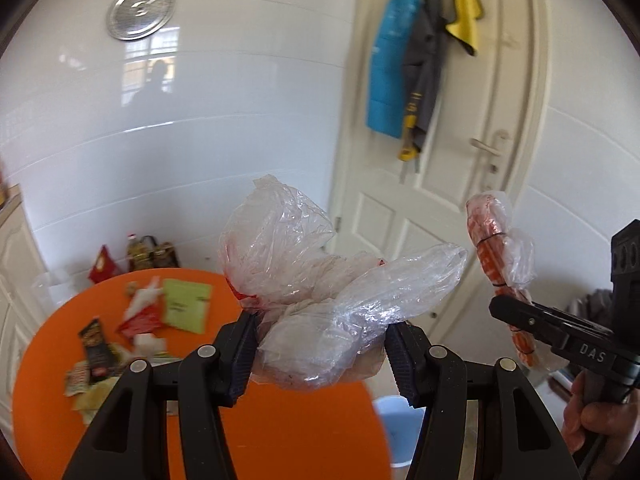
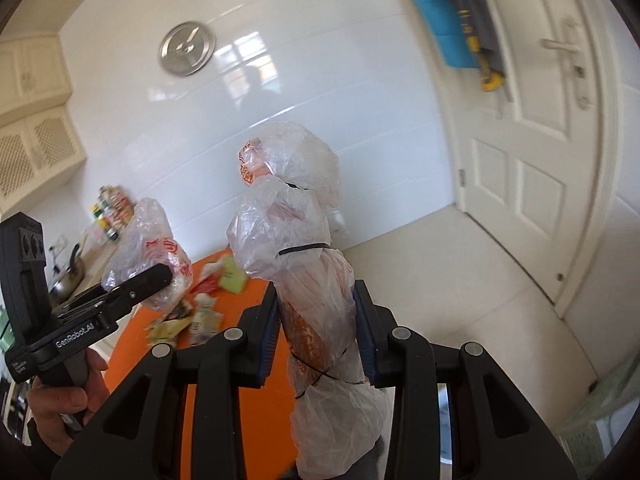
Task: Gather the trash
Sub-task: 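Carry both bags over the blue bin and open both tools to drop them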
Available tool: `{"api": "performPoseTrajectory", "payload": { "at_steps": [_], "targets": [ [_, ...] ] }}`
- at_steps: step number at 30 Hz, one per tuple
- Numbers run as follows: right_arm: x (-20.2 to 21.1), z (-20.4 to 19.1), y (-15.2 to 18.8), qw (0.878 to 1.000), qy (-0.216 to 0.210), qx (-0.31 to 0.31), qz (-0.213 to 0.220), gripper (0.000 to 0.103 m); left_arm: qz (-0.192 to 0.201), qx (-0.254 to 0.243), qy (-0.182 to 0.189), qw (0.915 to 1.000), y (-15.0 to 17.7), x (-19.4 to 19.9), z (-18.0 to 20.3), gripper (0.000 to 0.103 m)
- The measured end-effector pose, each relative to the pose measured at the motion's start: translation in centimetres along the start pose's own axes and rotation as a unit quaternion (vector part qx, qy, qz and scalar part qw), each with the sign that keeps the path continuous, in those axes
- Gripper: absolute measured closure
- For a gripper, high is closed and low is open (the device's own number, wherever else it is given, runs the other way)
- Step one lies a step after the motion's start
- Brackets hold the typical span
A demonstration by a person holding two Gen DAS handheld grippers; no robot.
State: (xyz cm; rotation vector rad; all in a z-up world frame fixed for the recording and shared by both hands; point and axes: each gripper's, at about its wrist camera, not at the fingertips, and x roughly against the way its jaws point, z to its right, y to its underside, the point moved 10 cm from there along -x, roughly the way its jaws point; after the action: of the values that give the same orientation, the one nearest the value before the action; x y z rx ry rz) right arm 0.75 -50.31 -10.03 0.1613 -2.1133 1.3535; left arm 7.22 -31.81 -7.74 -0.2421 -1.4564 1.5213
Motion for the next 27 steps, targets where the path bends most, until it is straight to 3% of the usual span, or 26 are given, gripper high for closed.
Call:
{"api": "performPoseTrajectory", "payload": {
  "at_steps": [7,12,16,20,25,27],
  "targets": [
    [4.3,9.3,2.5,0.996,0.071,-0.054,0.004,0.069,-0.044,-0.04,0.071,0.9957,1.4,-3.8,6.9,0.05],
    [4.0,15.6,6.6,0.988,0.109,-0.101,-0.028,0.069,-0.119,-0.062,0.106,0.9854,5.6,-8.3,10.7,0.05],
    [1.6,20.1,10.6,0.979,0.125,-0.146,-0.066,0.069,-0.189,-0.068,0.111,0.9733,9.7,-12.5,12.1,0.05],
    [-0.9,23.5,14.5,0.967,0.133,-0.193,-0.1,0.069,-0.244,-0.063,0.108,0.9618,11.8,-16.3,11.9,0.049],
    [-3.7,26.4,17.5,0.955,0.133,-0.231,-0.129,0.069,-0.291,-0.063,0.107,0.9486,13.4,-21.3,12.5,0.048],
    [-4.7,27.3,18.3,0.952,0.131,-0.241,-0.134,0.069,-0.303,-0.064,0.104,0.945,12.2,-24.7,13.2,0.045]
  ]
}}
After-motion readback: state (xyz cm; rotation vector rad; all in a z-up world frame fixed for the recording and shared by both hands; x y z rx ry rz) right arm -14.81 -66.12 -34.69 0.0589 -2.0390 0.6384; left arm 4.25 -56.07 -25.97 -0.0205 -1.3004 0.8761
